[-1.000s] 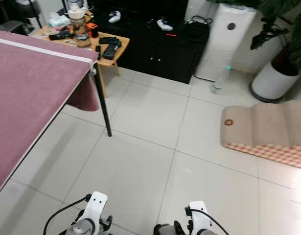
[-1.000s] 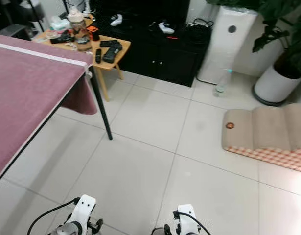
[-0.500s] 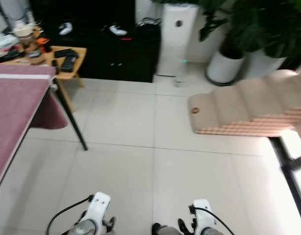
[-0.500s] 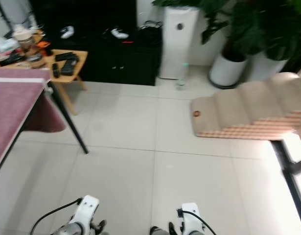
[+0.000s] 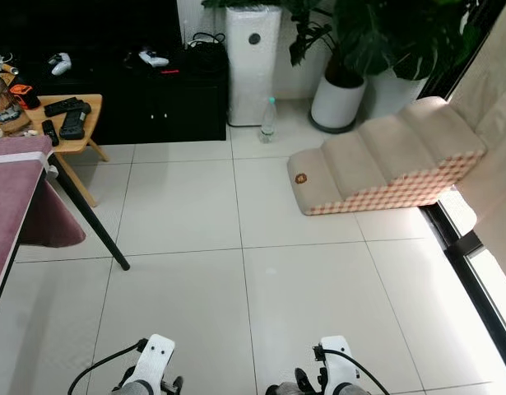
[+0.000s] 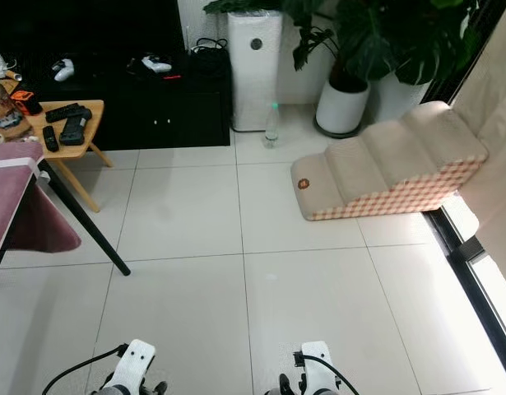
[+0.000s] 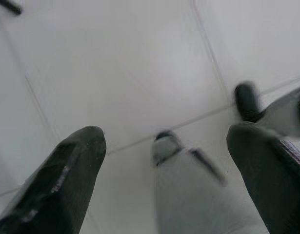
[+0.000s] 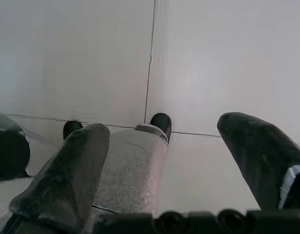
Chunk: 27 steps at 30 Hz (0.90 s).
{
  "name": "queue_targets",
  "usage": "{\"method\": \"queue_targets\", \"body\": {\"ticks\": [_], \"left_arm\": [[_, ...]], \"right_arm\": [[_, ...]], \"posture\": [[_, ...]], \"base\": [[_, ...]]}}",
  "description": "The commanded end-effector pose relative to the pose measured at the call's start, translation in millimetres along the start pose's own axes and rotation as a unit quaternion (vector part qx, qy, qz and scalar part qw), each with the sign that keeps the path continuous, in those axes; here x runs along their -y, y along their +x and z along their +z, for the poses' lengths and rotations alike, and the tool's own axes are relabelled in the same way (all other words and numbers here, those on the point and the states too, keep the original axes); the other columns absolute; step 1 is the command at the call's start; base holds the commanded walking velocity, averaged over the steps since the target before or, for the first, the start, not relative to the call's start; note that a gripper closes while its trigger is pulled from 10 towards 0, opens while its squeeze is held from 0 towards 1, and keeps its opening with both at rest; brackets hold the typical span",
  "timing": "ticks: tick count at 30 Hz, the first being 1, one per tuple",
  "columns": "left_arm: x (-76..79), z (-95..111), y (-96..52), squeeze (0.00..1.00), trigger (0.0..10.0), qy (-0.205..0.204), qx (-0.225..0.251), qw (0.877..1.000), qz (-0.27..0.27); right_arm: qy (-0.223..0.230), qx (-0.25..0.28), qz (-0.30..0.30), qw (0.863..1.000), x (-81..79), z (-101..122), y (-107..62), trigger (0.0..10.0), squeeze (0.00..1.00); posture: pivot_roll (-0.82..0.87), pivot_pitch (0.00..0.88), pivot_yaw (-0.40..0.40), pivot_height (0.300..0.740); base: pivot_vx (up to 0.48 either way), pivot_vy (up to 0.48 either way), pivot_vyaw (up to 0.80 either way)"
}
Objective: Building children table
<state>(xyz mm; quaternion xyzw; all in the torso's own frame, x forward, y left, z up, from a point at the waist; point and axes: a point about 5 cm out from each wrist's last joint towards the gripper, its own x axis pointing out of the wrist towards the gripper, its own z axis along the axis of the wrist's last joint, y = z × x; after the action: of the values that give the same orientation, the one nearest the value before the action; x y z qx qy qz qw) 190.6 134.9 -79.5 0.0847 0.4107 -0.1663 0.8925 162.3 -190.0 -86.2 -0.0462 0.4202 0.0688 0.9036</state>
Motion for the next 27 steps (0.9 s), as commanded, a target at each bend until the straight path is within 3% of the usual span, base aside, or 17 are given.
{"method": "queue_targets", "body": {"ticks": [1, 19, 27], "left_arm": [[-7.5, -16.2, -5.3, 0.0, 10.0, 0.002, -0.028, 1.0, 0.014], [-8.6, -15.1, -5.2, 0.0, 10.0, -0.003, -0.025, 1.0, 0.016], [-7.6, -13.8, -4.6, 0.0, 10.0, -0.002, -0.024, 1.0, 0.015]], "right_arm": [[-0.004, -0.01, 0.012, 1.0, -7.1, -3.8, 0.3, 10.0, 0.0], [-0.008, -0.01, 0.013, 1.0, -7.7, -3.0, 0.8, 10.0, 0.0], [-0.006, -0.009, 0.013, 1.0, -7.5, -3.3, 0.6, 10.0, 0.0]], "posture": [[-0.07, 0.074, 0.059, 0.74], [-0.07, 0.075, 0.058, 0.74], [-0.08, 0.077, 0.059, 0.74]], "base": [[0.42, 0.0, 0.0], [0.359, 0.0, 0.0], [0.169, 0.0, 0.0]]}}
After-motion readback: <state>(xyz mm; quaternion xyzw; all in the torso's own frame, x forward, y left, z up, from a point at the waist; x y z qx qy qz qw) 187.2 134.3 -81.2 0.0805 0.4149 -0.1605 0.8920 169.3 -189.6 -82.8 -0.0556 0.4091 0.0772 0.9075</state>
